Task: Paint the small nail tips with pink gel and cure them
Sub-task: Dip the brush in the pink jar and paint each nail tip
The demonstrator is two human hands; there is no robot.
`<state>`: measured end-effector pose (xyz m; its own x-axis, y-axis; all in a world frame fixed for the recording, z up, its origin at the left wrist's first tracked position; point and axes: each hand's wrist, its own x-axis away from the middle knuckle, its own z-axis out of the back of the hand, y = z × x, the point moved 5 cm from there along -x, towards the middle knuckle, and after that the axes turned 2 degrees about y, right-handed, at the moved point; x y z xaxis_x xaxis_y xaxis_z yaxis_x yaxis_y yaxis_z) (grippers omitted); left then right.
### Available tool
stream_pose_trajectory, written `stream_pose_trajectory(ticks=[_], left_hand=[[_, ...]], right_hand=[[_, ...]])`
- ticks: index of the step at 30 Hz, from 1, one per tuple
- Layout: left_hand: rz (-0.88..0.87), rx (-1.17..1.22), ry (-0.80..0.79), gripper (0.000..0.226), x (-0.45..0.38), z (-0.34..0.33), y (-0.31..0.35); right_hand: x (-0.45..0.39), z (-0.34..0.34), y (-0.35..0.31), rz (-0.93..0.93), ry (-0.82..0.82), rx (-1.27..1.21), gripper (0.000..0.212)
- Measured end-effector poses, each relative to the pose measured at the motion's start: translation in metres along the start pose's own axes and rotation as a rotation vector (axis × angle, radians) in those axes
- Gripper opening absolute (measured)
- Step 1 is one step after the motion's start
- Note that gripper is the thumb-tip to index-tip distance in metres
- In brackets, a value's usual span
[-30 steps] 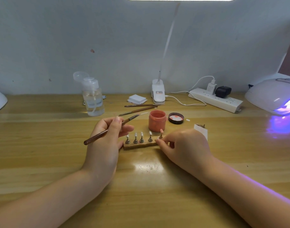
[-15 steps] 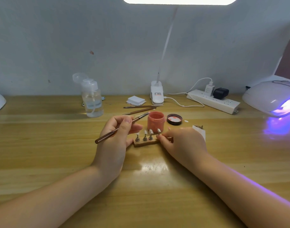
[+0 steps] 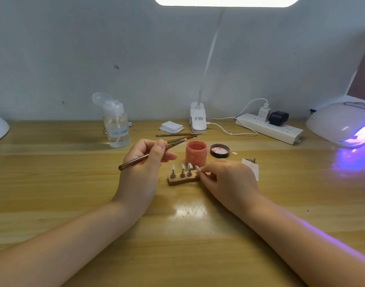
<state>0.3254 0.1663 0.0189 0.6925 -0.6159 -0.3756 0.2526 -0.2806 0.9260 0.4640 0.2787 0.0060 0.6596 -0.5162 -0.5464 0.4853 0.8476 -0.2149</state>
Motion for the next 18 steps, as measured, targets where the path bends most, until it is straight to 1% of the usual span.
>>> stream_pose_trajectory(ticks=[3,5,8,10,12,16,18], left_hand=[[-0.051,-0.079,0.007,0.02,-0.009,0.0,0.007],[-0.04,-0.123,0.001,0.022,-0.019,-0.002,0.013],[0.031,-0.246,-0.069,0.024,-0.042,-0.015,0.019],[0.081,-0.339,-0.144,0.022,-0.058,-0.03,0.023],[0.11,-0.418,-0.185,0.021,-0.073,-0.044,0.024],[0.204,-0.576,-0.264,0.018,-0.091,-0.064,0.015],[0.215,-0.632,-0.283,0.014,-0.093,-0.07,0.01]], right_hand=[[0.0,0.002,0.003,-0.036,0.046,-0.092,0.018],[0.001,0.004,0.004,-0.054,0.078,-0.169,0.013],[0.003,0.009,0.004,-0.068,0.134,-0.283,0.006],[0.004,0.01,0.004,-0.095,0.142,-0.376,0.003],[0.005,0.01,0.006,-0.115,0.139,-0.447,0.001],[0.004,0.007,0.008,-0.136,0.165,-0.489,0.006],[0.004,0.006,0.009,-0.133,0.165,-0.498,0.007]])
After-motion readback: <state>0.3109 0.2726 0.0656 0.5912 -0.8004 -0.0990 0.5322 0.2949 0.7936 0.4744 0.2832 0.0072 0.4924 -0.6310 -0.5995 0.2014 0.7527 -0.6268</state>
